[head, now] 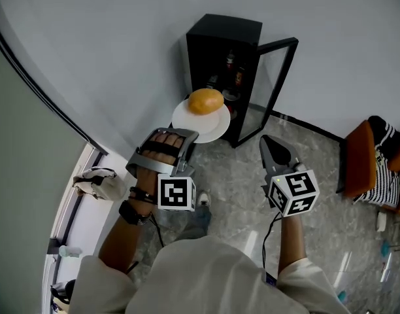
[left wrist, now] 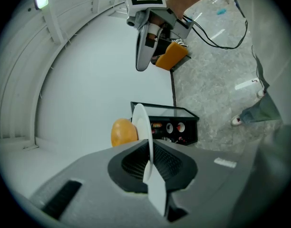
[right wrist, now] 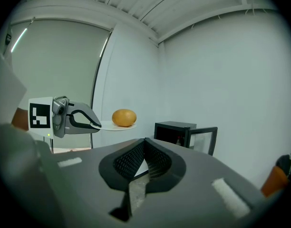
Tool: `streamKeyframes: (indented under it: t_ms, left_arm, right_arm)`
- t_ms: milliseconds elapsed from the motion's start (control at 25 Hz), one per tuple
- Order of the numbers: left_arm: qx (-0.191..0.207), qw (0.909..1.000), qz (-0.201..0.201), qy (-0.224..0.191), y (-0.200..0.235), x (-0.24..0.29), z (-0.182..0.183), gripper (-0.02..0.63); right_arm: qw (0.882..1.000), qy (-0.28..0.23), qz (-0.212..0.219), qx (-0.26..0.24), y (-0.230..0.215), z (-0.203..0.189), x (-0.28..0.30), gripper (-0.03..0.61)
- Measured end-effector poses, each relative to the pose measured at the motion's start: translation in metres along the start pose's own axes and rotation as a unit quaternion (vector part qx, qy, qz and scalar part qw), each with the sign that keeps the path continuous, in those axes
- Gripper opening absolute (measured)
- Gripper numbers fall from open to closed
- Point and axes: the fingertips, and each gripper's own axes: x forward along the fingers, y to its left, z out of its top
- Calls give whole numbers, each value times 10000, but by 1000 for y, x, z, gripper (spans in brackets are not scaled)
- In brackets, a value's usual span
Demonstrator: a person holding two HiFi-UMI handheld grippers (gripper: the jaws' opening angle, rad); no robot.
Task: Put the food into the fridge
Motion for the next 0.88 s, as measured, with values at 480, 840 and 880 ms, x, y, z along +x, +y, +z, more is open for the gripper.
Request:
streamKeyframes:
  t_ms: [480,840,880]
  left_arm:
    - [146,9997,110,-169,57,130,-41,17]
    - [20,9997,-64,-240,77,196,-69,17]
    - [32,9997,-63,-234,80,202,-71,18]
  right_arm:
    - [9998,-195,-32,66,-64,23,120,7]
    - [9997,-209,40,145,-91,30,189,8]
    - [9996,-207,40,161,-95,31,195,8]
